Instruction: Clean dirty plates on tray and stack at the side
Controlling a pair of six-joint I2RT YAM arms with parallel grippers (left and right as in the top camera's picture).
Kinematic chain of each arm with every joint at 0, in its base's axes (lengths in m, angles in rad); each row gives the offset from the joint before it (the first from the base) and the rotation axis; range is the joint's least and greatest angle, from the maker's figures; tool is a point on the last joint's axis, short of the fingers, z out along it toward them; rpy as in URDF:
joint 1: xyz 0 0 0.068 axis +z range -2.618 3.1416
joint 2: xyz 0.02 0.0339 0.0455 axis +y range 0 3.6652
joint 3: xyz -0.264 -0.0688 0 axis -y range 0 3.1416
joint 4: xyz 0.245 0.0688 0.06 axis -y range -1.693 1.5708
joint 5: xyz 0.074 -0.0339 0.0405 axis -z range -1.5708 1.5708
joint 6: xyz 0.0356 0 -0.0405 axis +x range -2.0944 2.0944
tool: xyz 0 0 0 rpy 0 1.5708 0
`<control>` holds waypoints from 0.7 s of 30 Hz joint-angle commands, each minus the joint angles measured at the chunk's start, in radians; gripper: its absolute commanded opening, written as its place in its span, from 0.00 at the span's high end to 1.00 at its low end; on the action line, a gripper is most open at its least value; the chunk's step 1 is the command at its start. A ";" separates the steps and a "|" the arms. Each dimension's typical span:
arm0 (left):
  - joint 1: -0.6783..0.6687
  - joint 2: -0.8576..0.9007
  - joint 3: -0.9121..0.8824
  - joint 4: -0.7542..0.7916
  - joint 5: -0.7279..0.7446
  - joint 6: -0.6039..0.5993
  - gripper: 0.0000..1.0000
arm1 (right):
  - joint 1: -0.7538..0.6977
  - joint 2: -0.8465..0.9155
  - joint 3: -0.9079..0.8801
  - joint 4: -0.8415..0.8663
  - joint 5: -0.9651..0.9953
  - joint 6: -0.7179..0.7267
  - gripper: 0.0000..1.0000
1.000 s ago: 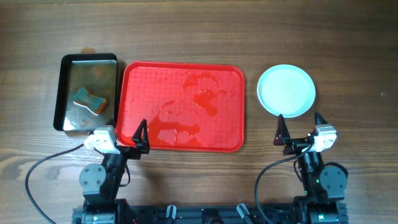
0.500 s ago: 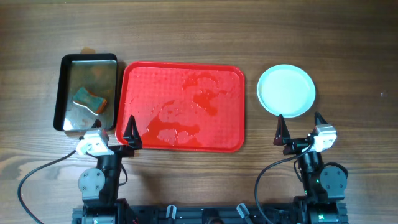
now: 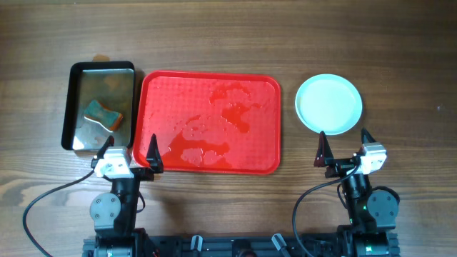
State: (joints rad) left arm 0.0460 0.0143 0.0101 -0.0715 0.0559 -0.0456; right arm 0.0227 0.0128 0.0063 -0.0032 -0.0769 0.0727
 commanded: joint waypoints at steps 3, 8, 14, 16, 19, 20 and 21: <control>-0.005 -0.011 -0.005 -0.009 -0.012 0.047 0.00 | -0.003 -0.009 -0.001 0.003 0.014 -0.018 0.00; -0.005 -0.011 -0.005 -0.009 -0.012 0.066 0.00 | -0.003 -0.009 -0.001 0.003 0.014 -0.018 0.00; -0.005 -0.011 -0.005 -0.009 -0.013 0.068 0.00 | -0.003 -0.009 -0.001 0.003 0.014 -0.018 0.00; -0.005 -0.011 -0.005 -0.008 -0.012 0.068 0.00 | -0.003 -0.009 -0.001 0.003 0.014 -0.018 0.00; -0.005 -0.011 -0.005 -0.005 -0.012 0.068 0.00 | -0.003 -0.009 -0.001 0.003 0.014 -0.018 0.00; -0.005 -0.011 -0.005 -0.005 -0.012 0.068 0.00 | -0.003 -0.009 -0.001 0.003 0.014 -0.019 0.00; -0.005 -0.011 -0.005 -0.005 -0.012 0.068 0.00 | -0.003 -0.009 -0.001 0.003 0.014 -0.018 0.00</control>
State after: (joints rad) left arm 0.0460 0.0143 0.0101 -0.0715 0.0498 0.0032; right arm 0.0227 0.0128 0.0063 -0.0032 -0.0769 0.0727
